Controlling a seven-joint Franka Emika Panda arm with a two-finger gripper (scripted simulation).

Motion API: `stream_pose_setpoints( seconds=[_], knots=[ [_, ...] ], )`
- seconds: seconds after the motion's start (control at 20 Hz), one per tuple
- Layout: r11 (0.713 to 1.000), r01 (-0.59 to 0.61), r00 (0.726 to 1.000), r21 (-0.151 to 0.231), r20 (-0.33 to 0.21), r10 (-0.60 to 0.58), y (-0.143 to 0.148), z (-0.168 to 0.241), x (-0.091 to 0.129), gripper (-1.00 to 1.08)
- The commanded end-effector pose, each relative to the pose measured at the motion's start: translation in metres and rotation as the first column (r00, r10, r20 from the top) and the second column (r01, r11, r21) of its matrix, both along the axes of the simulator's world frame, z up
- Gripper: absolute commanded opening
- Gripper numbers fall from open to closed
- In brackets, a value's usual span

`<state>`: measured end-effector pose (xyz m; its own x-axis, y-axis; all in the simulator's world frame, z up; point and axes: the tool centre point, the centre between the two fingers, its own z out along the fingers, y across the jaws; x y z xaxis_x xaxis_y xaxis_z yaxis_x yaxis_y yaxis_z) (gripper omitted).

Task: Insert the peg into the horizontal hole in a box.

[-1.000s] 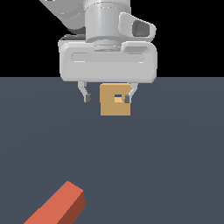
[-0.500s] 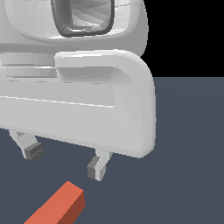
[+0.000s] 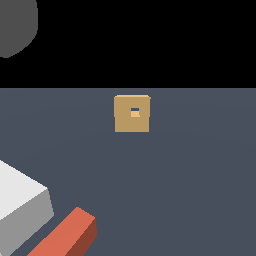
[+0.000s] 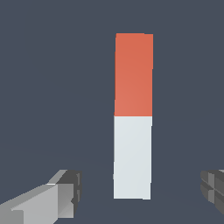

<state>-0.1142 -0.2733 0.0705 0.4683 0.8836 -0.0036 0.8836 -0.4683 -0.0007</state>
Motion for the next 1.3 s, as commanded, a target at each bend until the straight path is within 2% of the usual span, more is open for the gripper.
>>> stream_pose_setpoints(
  seconds=[0.0,0.35,0.75,1.05,1.1,1.25],
  knots=[
    [1.0,0.012,1.0,0.002,0.002,-0.012,-0.006,-0.003,-0.004,1.0],
    [1.0,0.013,1.0,0.001,0.001,-0.013,-0.006,-0.008,-0.004,1.0],
    [1.0,0.014,1.0,0.002,0.002,-0.014,-0.006,-0.043,-0.005,1.0],
    [1.0,0.014,1.0,0.003,0.002,-0.014,-0.006,-0.054,-0.005,1.0],
    [1.0,0.014,1.0,0.003,0.002,-0.014,-0.006,-0.054,-0.005,-1.0],
    [1.0,0.014,1.0,0.003,0.002,-0.014,-0.006,-0.054,-0.005,-1.0]
  ],
)
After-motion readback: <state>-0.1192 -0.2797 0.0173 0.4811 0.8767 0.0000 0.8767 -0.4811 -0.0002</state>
